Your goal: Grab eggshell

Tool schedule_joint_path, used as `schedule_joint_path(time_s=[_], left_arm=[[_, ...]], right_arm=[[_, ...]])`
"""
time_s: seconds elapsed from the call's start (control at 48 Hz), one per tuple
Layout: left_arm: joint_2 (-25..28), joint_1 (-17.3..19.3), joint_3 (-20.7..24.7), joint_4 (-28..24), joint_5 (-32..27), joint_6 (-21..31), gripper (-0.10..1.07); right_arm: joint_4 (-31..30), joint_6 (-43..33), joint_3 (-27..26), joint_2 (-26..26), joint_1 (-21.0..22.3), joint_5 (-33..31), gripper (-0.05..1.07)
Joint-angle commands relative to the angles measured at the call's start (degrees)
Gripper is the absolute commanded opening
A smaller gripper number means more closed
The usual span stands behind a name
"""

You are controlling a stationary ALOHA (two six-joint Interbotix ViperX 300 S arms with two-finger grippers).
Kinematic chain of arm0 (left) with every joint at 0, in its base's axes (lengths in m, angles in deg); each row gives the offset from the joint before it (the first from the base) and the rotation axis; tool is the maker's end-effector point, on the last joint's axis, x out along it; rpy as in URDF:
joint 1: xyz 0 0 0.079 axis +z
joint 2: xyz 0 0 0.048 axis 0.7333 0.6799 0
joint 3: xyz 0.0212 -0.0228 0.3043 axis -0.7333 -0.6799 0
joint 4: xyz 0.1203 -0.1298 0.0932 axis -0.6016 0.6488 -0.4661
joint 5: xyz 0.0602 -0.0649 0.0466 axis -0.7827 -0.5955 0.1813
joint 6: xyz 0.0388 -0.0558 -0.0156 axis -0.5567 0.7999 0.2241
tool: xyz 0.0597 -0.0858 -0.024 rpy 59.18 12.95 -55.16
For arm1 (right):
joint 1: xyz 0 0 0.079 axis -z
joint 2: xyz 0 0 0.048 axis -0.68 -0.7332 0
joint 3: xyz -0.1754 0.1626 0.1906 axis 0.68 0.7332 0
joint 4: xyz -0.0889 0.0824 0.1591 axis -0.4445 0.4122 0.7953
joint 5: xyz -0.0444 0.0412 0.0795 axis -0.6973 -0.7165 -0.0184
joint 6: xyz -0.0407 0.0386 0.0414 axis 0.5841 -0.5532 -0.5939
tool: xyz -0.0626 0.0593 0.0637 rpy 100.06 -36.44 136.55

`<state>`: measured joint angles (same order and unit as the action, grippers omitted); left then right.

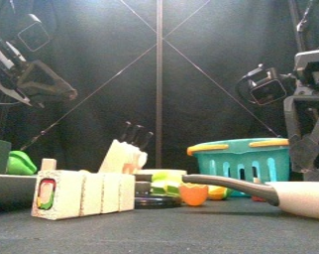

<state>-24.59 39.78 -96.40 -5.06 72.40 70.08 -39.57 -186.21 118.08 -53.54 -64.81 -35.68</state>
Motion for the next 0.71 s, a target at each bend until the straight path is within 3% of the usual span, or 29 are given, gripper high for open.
schedule_joint_path(time_s=[0.0,0.354,0.688], left_arm=[[0.2,-0.1,0.5,0.0,0.3,0.1,0.12],[0.2,-0.1,0.6,0.0,0.2,0.1,0.12],[0.2,-0.1,0.4,0.0,0.2,0.1,0.12]], right_arm=[[-0.2,0.1,-1.3,1.6,0.7,0.2,0.91],[-7.2,0.0,-3.7,4.6,5.7,0.1,0.91],[-15.6,0.0,-8.1,0.0,13.3,0.1,0.90]])
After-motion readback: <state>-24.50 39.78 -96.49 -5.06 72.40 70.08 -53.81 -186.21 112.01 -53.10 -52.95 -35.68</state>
